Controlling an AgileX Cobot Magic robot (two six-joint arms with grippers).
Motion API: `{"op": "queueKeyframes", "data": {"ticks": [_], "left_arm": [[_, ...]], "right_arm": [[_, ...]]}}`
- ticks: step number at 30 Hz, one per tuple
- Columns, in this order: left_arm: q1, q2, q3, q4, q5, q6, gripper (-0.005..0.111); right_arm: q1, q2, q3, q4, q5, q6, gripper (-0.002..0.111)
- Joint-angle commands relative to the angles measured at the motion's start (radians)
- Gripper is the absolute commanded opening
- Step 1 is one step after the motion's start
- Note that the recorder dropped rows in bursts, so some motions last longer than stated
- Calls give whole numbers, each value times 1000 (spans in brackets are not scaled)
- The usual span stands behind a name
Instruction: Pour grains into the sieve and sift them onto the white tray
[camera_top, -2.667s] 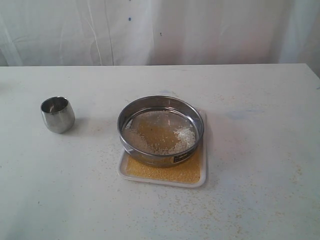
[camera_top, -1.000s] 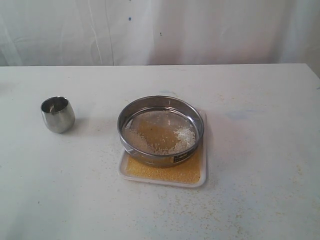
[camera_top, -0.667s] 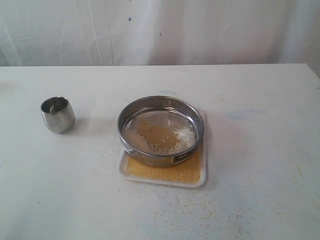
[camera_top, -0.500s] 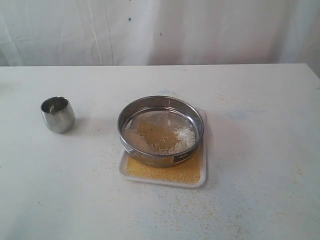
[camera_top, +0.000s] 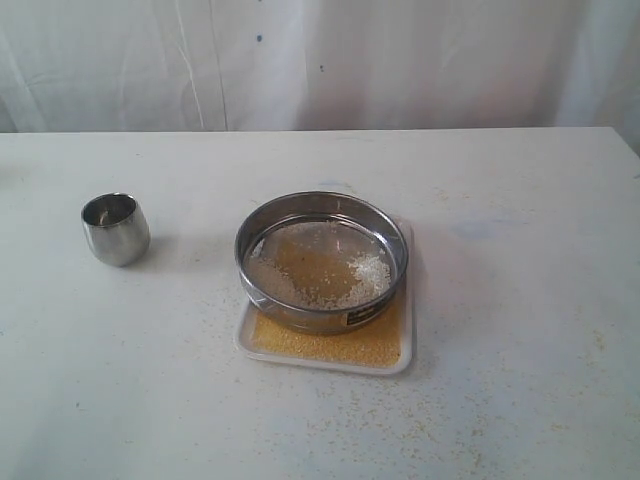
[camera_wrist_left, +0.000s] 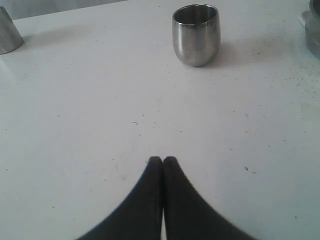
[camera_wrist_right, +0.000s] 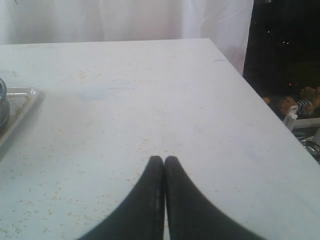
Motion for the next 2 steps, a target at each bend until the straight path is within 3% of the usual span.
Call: {"op": "queueKeyframes", "data": {"ticks": [1,2], "left_arm": [[-3,-4,4,-10,4,-2,0],[-3,-4,4,-10,4,-2,0]], "right_arm": [[-8,-5,2,-7,-2,-4,0],[-8,-5,2,-7,-2,-4,0]]}}
